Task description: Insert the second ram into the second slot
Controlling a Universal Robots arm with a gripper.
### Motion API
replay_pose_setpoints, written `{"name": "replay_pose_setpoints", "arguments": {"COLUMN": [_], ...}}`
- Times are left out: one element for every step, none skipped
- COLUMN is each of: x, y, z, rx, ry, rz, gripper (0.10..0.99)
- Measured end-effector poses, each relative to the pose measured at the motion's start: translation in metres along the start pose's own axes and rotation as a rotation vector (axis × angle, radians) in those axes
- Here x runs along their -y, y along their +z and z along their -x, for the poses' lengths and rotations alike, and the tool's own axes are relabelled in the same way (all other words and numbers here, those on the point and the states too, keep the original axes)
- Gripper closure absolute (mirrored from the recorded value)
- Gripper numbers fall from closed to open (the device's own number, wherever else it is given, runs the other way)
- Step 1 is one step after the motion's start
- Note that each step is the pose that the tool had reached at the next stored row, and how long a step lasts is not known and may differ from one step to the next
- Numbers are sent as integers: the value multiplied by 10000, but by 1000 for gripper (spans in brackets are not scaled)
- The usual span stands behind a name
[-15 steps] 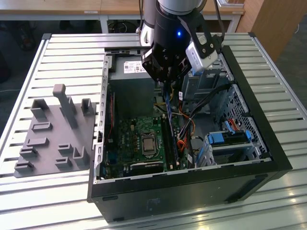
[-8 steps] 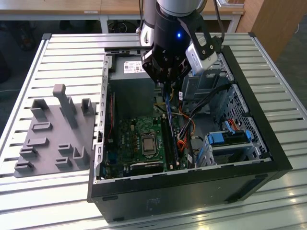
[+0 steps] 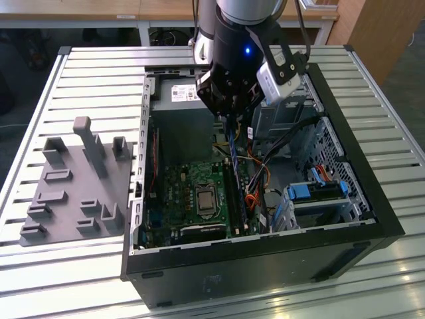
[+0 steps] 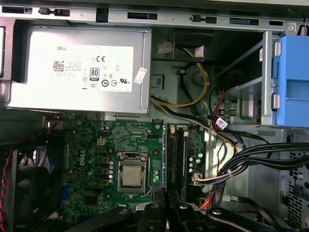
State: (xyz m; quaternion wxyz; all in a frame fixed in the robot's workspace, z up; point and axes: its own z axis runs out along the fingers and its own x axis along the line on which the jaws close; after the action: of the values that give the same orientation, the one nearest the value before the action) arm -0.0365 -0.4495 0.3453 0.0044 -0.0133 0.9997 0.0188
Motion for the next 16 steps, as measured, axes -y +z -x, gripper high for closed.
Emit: {"name": "replay_pose_setpoints", "arguments": {"x": [0, 1, 1, 2, 2, 2, 3, 3, 3, 4, 4, 5, 5, 5, 5, 6], "y": [2, 5, 7, 9, 10, 12, 14, 17, 19, 21, 23, 25, 27, 29, 30, 33], "z": [0, 0, 0, 0, 0, 0, 0, 0, 0, 0, 0, 0, 0, 0, 0, 0], "rx": [0, 0, 0, 0, 0, 0, 0, 0, -1, -1, 0, 0, -1, 0, 0, 0], "ry": [0, 0, 0, 0, 0, 0, 0, 0, 0, 0, 0, 0, 0, 0, 0, 0], "rz": [0, 1, 0, 0, 0, 0, 0, 1, 0, 0, 0, 1, 0, 0, 0, 0], "gripper": [945, 945, 945, 945, 945, 945, 945, 945, 945, 945, 945, 945, 945, 945, 945, 945]}}
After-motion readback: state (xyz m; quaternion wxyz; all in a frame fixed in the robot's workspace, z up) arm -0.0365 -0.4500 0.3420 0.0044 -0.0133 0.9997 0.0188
